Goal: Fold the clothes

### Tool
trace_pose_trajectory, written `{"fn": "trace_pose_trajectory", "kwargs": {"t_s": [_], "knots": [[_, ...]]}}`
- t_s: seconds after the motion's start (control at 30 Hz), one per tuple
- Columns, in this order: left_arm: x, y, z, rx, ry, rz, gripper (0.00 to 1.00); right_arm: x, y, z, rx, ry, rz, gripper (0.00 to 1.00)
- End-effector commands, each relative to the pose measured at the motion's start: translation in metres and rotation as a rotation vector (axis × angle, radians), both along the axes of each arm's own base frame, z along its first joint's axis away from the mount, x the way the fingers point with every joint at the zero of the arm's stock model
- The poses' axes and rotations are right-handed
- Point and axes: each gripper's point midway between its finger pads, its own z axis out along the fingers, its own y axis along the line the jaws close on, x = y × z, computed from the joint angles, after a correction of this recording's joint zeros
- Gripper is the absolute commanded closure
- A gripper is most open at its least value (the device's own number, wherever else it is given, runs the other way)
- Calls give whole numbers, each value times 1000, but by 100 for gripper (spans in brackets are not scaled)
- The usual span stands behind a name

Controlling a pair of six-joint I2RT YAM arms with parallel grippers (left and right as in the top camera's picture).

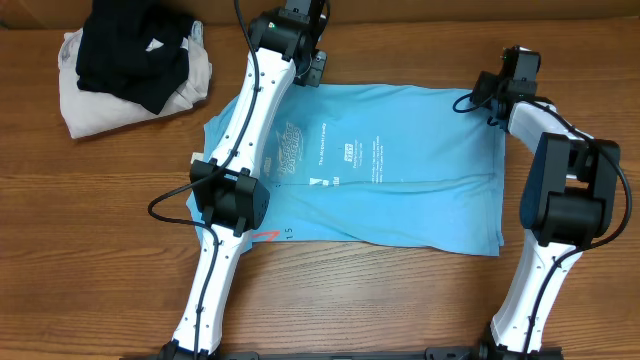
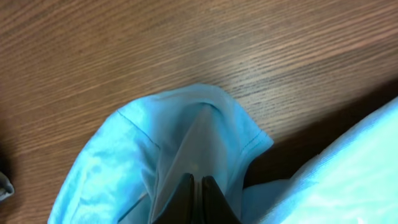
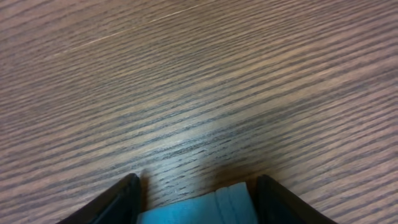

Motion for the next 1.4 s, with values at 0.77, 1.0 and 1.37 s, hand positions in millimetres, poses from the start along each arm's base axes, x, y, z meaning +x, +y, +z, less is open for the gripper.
{"fn": "trace_pose_trajectory", "kwargs": {"t_s": [0.77,1.0,1.37], "knots": [[-12,28,70,54,-88,54,96,-41,35,104,195,113,81,96],[-53,42,80,91,32,63,96,-108,53,143,302,254,28,96],[-84,32,56,24,209,70,96,-186,47,135,368,513,-75,96]]}}
